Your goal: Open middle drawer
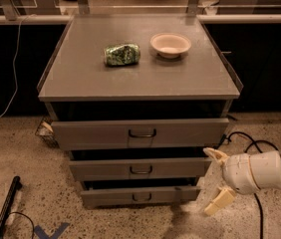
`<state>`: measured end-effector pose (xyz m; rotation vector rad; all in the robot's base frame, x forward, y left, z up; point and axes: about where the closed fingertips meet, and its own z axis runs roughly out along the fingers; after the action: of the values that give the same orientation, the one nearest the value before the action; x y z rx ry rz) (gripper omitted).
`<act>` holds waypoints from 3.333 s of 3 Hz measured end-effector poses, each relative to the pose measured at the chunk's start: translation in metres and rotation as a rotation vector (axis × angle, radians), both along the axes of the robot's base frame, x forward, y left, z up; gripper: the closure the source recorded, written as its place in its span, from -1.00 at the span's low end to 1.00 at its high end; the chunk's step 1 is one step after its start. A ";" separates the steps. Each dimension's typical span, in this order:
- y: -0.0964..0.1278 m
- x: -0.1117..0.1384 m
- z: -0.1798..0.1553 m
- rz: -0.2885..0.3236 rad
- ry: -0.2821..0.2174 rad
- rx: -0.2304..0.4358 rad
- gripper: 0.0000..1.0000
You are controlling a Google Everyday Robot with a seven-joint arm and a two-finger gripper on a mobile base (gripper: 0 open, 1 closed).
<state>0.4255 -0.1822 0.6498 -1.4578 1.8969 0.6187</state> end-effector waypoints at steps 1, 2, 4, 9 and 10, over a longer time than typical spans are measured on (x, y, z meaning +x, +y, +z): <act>0.001 0.006 -0.002 0.026 -0.043 0.014 -1.00; 0.001 0.006 -0.002 0.029 -0.047 0.015 -1.00; 0.021 0.018 -0.046 -0.006 -0.063 -0.032 -1.00; 0.028 0.085 -0.166 -0.097 -0.013 -0.057 -1.00; 0.039 0.094 -0.191 -0.095 0.015 -0.048 -1.00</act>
Offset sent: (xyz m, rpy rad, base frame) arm 0.0053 0.0005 -0.0020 0.0125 -0.0398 0.0237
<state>0.5200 -0.1436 0.4588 -1.3865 1.9922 0.5444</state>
